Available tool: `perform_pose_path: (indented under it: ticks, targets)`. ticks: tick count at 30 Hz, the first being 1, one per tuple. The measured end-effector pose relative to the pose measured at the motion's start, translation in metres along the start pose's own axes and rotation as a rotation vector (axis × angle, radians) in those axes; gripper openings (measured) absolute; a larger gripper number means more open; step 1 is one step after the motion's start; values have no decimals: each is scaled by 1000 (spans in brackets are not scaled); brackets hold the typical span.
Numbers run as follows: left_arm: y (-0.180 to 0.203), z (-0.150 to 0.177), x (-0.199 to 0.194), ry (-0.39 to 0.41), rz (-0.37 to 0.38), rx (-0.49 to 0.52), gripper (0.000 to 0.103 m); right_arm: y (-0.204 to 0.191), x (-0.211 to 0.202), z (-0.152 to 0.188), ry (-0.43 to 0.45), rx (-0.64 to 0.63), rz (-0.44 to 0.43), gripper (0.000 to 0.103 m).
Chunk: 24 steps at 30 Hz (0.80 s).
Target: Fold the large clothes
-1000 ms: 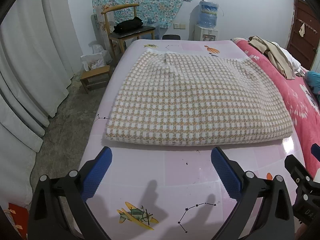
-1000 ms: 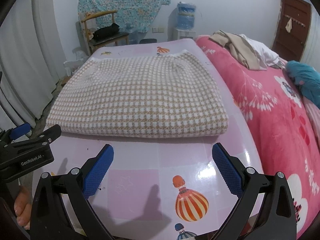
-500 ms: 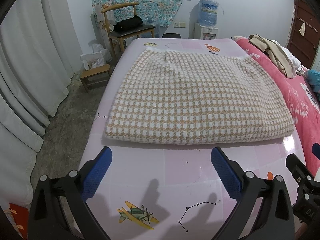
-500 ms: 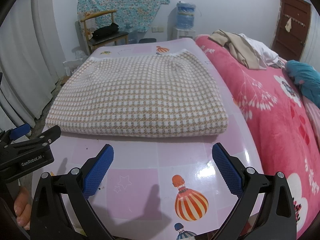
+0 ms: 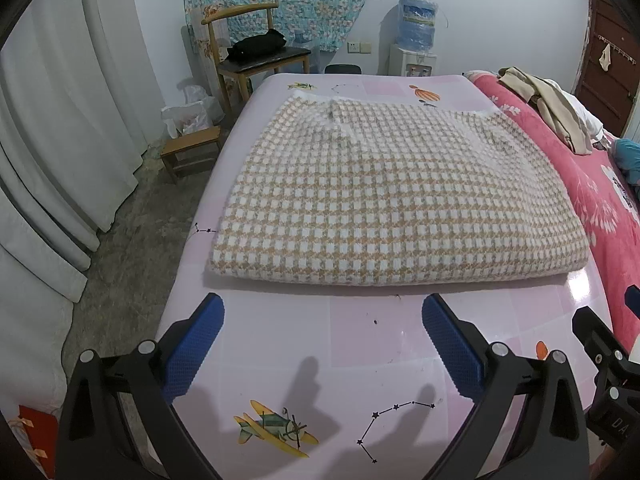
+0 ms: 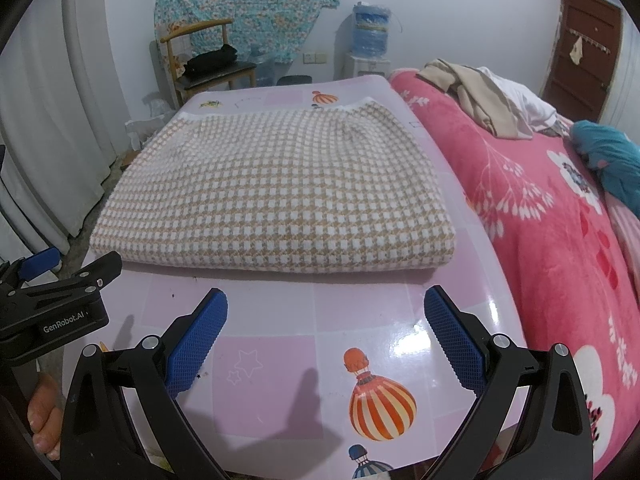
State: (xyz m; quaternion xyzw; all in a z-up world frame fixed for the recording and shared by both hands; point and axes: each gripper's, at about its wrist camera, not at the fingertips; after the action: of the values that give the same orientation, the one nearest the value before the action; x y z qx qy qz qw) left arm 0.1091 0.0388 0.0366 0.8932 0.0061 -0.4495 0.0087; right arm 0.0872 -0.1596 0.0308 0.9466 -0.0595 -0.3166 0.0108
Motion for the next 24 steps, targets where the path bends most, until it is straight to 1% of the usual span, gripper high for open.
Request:
perform_pose_path:
  ticks: [24]
  targets:
    - [0, 0, 2, -3, -1, -4, 97, -1, 4, 0, -10, -15, 0, 95]
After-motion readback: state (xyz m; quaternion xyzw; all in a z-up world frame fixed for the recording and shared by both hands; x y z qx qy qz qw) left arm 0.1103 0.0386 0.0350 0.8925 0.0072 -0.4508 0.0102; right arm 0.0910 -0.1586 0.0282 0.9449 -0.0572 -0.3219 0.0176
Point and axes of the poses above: each gripper's, at about its wrist camera, not at the fingertips, and x roughly the way its jaws point, y to its right, z to its underside, and after that the axes turned 4 degrees about z, right-handed
